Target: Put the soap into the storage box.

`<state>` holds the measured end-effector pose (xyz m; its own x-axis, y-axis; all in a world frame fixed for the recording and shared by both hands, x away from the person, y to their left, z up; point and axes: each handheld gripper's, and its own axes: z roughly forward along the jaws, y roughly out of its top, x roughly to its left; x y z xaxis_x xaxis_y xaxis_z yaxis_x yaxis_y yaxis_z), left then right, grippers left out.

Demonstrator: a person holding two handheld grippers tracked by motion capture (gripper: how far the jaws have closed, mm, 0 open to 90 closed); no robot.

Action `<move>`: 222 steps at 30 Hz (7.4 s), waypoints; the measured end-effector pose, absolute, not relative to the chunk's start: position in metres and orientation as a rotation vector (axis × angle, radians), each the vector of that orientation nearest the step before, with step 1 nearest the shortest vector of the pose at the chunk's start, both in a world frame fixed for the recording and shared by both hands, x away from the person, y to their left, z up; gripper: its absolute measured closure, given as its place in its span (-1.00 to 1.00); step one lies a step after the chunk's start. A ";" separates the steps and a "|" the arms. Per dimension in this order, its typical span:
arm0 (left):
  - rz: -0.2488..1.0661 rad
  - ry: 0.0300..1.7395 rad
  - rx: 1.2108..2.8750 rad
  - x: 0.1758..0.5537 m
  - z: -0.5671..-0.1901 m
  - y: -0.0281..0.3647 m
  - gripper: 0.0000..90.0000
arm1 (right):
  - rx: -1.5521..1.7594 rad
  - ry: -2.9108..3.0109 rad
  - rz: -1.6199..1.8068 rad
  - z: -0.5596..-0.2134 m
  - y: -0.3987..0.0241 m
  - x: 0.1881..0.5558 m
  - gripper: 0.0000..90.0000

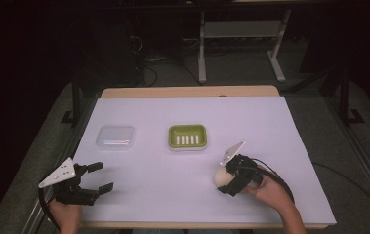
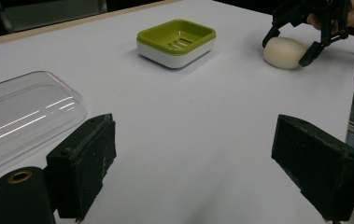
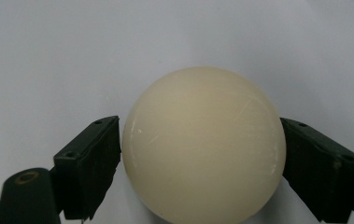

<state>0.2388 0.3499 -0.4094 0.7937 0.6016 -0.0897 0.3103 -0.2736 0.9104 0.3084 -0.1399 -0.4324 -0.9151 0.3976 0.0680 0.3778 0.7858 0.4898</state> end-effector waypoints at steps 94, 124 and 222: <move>0.344 0.716 1.863 0.238 -0.410 0.354 -0.71 | 0.520 3.011 0.942 -0.384 -0.114 0.362 -0.51; 0.350 0.709 1.865 0.238 -0.410 0.355 -0.71 | 0.482 3.028 0.934 -0.357 -0.086 0.395 -0.51; 0.343 0.720 1.855 0.237 -0.411 0.355 -0.71 | 0.614 3.028 0.845 -0.398 -0.037 0.468 -0.51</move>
<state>0.2375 0.3546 -0.4109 0.7764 0.6227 -0.0973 0.3162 -0.2512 0.9148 0.4680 -0.0366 -0.3978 -0.9246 0.3462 0.1588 0.3785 0.7875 0.4865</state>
